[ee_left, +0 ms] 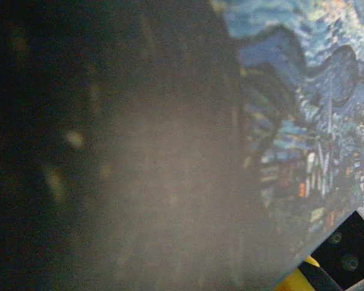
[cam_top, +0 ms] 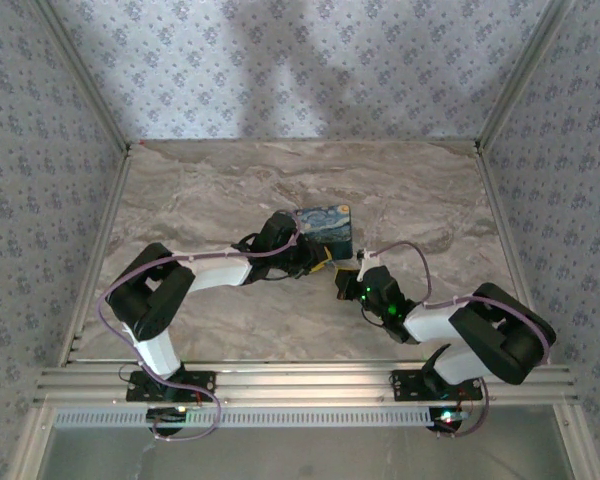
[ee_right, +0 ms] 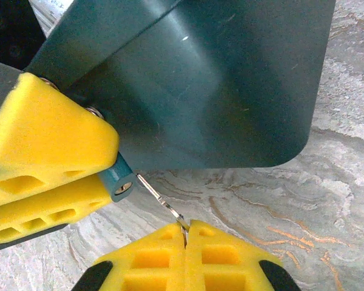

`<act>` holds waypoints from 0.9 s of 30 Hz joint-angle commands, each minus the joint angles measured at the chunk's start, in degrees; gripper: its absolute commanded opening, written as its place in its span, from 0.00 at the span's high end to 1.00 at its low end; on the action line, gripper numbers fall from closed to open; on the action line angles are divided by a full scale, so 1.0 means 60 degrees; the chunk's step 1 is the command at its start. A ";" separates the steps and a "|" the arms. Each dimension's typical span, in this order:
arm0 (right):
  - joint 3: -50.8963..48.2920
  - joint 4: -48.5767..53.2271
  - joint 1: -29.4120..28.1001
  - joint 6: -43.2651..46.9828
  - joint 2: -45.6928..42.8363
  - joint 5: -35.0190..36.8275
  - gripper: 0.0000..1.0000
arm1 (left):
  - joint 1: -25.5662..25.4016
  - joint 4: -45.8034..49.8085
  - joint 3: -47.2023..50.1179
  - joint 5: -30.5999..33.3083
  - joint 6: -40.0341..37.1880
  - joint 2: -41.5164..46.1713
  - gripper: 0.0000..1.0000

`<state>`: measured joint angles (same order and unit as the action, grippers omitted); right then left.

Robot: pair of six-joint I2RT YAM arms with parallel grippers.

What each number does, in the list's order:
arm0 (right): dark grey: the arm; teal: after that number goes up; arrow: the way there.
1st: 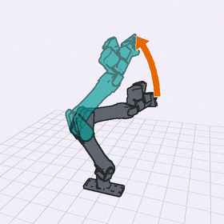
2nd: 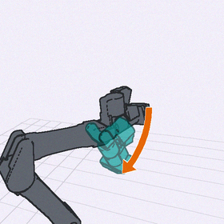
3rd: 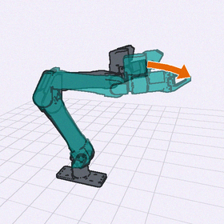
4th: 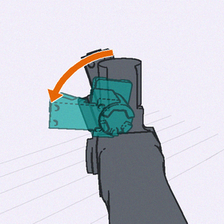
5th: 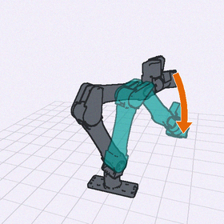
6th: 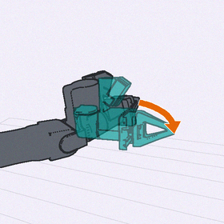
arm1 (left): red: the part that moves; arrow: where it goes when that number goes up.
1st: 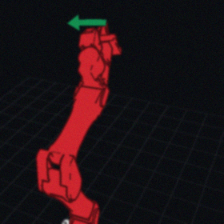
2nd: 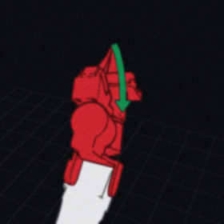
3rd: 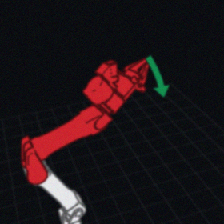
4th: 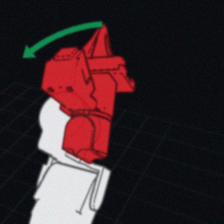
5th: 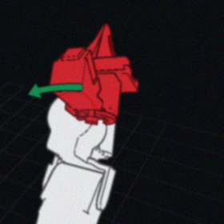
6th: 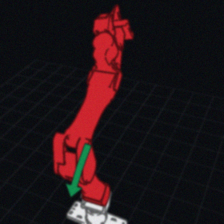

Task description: Unlock the padlock with the key

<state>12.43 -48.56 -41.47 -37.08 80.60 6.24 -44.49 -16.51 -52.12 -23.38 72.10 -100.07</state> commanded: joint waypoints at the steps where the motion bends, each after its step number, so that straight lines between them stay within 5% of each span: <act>1: 0.0214 -0.0278 0.0073 0.0075 0.0065 -0.0009 1.00 | -0.0085 -0.0229 -0.0015 -0.0208 0.0031 0.0140 0.86; 27: -0.0511 -0.0162 -0.0192 -0.0106 -0.0396 0.0200 1.00 | -0.0056 -0.0224 -0.0039 -0.0050 0.0047 0.0126 0.86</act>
<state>9.74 -48.27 -42.17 -37.78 79.09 6.68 -44.73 -16.51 -52.12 -23.35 72.10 -100.07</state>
